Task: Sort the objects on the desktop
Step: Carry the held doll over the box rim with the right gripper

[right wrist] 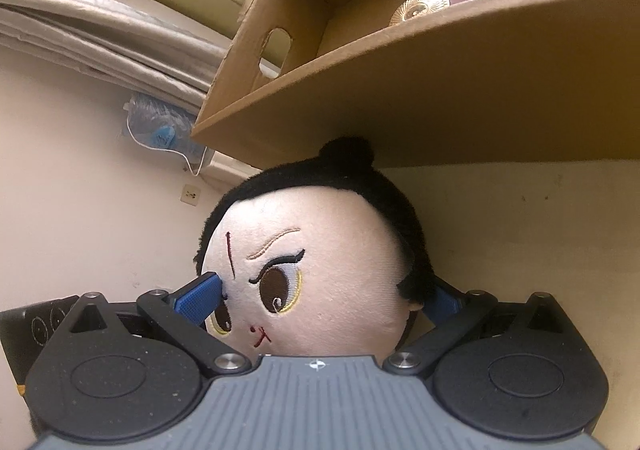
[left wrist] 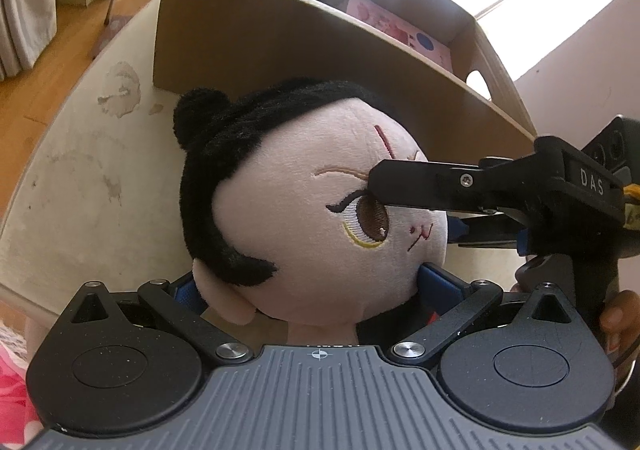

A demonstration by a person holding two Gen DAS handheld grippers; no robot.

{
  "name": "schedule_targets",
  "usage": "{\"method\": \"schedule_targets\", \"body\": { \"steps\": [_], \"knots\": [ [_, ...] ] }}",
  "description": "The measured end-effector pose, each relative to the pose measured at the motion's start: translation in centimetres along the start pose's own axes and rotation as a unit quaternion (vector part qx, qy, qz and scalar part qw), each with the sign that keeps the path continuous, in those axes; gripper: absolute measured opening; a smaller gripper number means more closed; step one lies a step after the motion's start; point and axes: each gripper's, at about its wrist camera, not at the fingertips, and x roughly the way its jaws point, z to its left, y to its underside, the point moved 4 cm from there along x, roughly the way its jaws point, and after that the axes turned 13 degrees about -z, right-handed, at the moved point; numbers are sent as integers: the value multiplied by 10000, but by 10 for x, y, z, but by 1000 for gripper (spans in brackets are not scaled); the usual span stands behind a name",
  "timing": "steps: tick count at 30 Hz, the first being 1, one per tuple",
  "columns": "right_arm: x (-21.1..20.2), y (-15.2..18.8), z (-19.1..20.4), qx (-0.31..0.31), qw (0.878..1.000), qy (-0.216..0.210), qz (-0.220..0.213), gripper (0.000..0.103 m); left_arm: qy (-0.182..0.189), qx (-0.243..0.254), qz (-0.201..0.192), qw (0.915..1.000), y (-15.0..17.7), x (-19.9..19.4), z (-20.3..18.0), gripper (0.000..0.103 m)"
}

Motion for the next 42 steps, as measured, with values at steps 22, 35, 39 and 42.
{"method": "schedule_targets", "body": {
  "steps": [22, 35, 39, 42],
  "knots": [
    [-29, 7, 30, -150, 9989, -347, -262, 103, -99, 347, -531, 9979, -8, -34, -26, 103],
    [-42, 1, 55, -368, 9963, -626, -453, 103, -224, 560, -949, 9937, -16, -62, -36, 103],
    [-45, -8, 67, -441, 9953, -704, -503, 103, -259, 571, -1122, 9917, -27, -68, -37, 103],
    [-44, -23, 80, -498, 9939, -799, -580, 103, -291, 672, -1322, 9885, -41, -73, -38, 103]
  ]
}}
